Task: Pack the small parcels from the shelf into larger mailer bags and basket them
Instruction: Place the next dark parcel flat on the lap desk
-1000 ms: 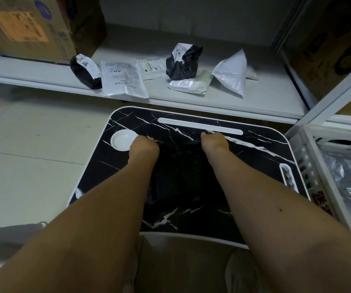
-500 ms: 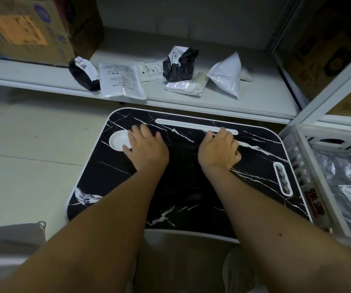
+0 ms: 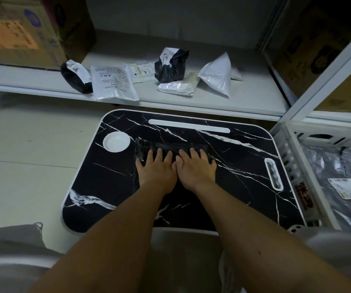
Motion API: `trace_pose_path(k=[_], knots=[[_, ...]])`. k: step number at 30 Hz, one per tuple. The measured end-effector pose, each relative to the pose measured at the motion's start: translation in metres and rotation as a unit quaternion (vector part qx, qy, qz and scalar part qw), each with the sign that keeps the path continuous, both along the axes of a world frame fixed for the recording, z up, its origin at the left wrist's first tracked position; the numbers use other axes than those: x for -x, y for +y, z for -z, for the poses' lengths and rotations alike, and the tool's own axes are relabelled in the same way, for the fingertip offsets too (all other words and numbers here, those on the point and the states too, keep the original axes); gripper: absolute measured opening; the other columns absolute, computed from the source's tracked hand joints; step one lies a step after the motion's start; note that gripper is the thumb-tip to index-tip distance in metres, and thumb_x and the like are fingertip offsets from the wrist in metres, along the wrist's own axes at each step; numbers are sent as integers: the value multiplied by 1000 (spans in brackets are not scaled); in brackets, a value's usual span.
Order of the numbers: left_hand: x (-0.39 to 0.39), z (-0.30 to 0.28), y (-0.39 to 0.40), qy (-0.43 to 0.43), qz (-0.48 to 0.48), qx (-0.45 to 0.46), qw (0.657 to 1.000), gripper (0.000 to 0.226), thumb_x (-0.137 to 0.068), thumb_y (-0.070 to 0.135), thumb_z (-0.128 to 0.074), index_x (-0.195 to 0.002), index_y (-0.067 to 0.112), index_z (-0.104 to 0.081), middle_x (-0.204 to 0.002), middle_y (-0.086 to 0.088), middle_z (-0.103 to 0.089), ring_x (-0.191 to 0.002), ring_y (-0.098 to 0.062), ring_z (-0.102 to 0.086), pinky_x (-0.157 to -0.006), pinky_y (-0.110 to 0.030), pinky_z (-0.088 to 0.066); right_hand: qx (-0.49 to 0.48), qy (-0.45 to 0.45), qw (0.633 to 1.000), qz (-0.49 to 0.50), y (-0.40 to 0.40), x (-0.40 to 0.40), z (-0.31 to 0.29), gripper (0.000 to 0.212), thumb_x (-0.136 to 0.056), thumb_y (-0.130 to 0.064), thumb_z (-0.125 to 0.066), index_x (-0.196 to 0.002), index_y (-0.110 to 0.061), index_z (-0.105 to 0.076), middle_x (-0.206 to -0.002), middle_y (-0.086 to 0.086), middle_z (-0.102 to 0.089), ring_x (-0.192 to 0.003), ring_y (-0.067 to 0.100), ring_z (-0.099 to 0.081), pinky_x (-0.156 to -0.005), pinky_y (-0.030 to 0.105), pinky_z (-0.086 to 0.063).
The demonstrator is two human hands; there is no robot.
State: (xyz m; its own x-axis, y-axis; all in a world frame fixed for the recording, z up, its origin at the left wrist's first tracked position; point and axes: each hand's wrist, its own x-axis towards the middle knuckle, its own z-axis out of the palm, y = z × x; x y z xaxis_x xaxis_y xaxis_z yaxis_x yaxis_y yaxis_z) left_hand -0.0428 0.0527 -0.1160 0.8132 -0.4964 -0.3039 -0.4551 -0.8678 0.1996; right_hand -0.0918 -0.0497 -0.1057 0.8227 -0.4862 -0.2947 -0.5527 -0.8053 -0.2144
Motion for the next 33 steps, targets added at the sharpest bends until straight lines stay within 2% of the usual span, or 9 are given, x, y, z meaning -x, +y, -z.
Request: trace_pose_path(k=[3,7,10,12,14,17,23,27,33], knots=[[-3,-1,-1,14,-8,-1,1000,55,-101,48,-12,-153,29,-11,-162,2,-2,-149,-21,2,-116,-56,-4,0,4,1000,5,-2,-3,0,54,-102,-47,-17,-149,-24,-32,-160,-1,-21,-148,23,-10,-114,58,-13],[-5,0,-3,22,-8,5,1000,61,-101,47,-13,-154,16,-10,-162,-4,-1,-149,-22,2,-119,-48,-4,-7,28,999,15,-3,-9,-1,62,-102,-48,-20,-151,-11,-28,-161,7,-15,-148,22,-10,-117,53,-14],[-10,3,-3,19,-14,2,1000,66,-102,46,-14,-152,3,-11,-160,-15,-4,-149,-26,-1,-121,-41,-7,-2,24,1000,17,-3,-11,-3,62,-103,-47,-20,-151,-9,-27,-160,10,-18,-148,23,-8,-118,54,-10],[-12,5,0,-13,-2,-5,1000,65,-103,43,-15,-150,-2,-13,-159,-20,-8,-148,-29,-2,-121,-40,-9,52,-26,998,-11,5,-6,-4,52,-104,-40,-24,-149,-14,-31,-157,7,-25,-149,22,-7,-117,58,-5],[-5,3,5,-68,20,16,997,58,-103,35,-23,-152,4,-13,-160,-16,-7,-148,-28,1,-121,-41,-9,102,-82,989,-66,18,4,-4,45,-104,-31,-30,-147,-21,-32,-157,4,-25,-149,23,-5,-116,59,-2],[14,0,16,-111,75,48,990,55,-102,27,-32,-153,16,-13,-162,-6,-3,-149,-23,5,-121,-44,-4,91,-88,988,-87,32,23,2,45,-104,-31,-30,-149,-27,-28,-161,1,-19,-150,22,0,-116,57,4],[36,9,42,-73,62,30,995,55,-103,43,-16,-153,30,0,-162,0,6,-148,-21,11,-118,-52,-2,97,-76,991,-62,35,55,13,65,-92,-53,5,-153,-35,-10,-163,-1,3,-149,22,12,-112,65,5],[36,9,47,-44,61,7,997,57,-101,50,-11,-151,35,10,-161,-1,14,-147,-28,16,-117,-58,-2,80,-52,993,-63,33,54,13,54,-101,-49,-10,-154,-36,-5,-163,-1,8,-148,21,15,-114,62,3],[31,4,44,-14,51,-19,998,60,-100,52,-11,-151,33,12,-160,-12,12,-147,-29,13,-117,-56,1,76,-47,995,-46,35,52,10,55,-102,-48,-15,-154,-32,-7,-163,7,7,-148,26,15,-116,59,2]])
